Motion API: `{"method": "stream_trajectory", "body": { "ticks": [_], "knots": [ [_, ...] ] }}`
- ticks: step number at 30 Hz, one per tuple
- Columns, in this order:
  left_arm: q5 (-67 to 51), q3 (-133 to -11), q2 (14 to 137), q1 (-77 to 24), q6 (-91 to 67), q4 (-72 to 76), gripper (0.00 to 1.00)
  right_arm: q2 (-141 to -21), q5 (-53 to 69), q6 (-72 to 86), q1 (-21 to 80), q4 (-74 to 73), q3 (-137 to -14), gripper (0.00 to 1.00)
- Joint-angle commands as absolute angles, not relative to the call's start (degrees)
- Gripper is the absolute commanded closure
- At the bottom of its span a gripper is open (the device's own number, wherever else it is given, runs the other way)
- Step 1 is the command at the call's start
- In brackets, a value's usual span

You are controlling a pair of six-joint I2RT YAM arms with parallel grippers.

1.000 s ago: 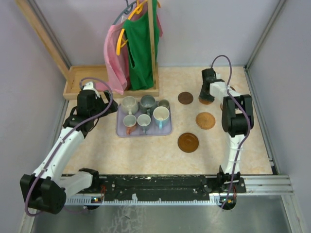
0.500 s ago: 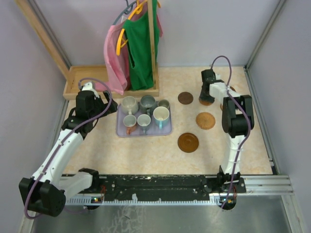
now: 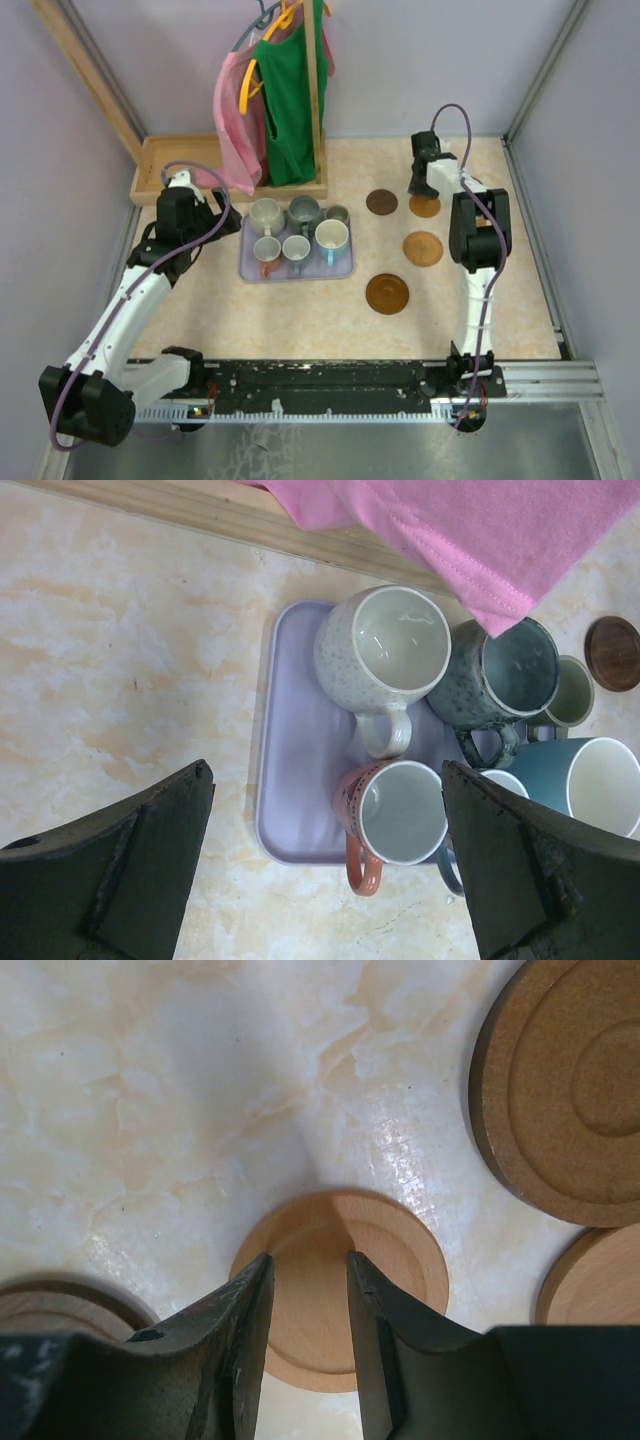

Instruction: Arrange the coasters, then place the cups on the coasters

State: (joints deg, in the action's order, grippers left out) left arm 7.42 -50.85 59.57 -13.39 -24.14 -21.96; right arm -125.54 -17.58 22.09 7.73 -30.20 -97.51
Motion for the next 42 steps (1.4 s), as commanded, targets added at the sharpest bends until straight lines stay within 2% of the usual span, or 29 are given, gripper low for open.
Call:
{"method": "stream_trajectory", "body": {
  "ticks": [1, 14, 23, 42],
  "knots": [
    [8.17, -51.94, 59.81, -13.54, -23.20, -22.15, 0.00, -129.30, -18.28, 21.45, 7.51, -33.06, -101.05, 0.63],
    [8.09, -51.99, 61.79, -13.54, -23.62, -21.16, 0.00, -130.54, -18.12, 20.74, 7.34, -33.45, -103.37, 0.63],
    [8.67, -52.30, 61.74, -13.54, -22.87, -20.49, 0.00, -123.26, -19.59, 21.88, 6.87, -33.82, -103.36, 0.62],
    [8.70, -51.68, 60.73, -13.53, -22.50, -20.01, 0.00, -122.66, -23.57, 24.63, -1.31, -31.21, -102.43, 0.63]
  ]
}}
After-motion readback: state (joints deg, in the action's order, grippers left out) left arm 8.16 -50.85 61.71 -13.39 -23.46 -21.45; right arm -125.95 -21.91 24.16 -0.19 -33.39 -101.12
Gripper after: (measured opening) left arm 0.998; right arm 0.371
